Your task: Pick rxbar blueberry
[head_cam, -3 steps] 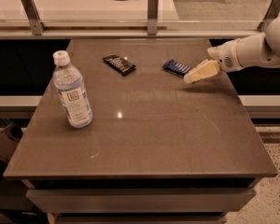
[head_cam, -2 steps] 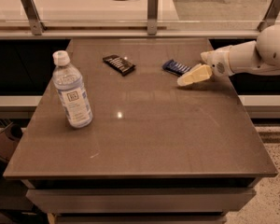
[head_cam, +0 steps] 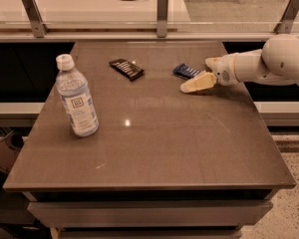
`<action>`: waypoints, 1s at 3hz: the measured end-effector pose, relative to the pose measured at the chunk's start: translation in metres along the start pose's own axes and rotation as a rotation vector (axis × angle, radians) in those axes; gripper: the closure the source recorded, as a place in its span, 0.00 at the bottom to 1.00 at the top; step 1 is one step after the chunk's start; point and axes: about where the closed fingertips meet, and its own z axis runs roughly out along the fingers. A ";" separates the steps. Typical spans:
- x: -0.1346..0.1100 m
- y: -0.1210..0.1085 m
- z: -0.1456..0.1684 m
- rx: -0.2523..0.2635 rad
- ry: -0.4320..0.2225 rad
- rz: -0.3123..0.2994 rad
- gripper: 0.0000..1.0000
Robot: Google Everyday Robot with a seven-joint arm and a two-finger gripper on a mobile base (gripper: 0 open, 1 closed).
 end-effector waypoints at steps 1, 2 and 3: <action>-0.004 0.000 -0.002 0.000 0.000 0.000 0.64; -0.008 0.000 -0.005 0.000 0.000 0.000 0.88; -0.010 0.000 -0.005 -0.001 0.000 0.000 1.00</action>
Offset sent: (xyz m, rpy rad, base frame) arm 0.0000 0.0001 0.0041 0.0000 0.0000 0.0001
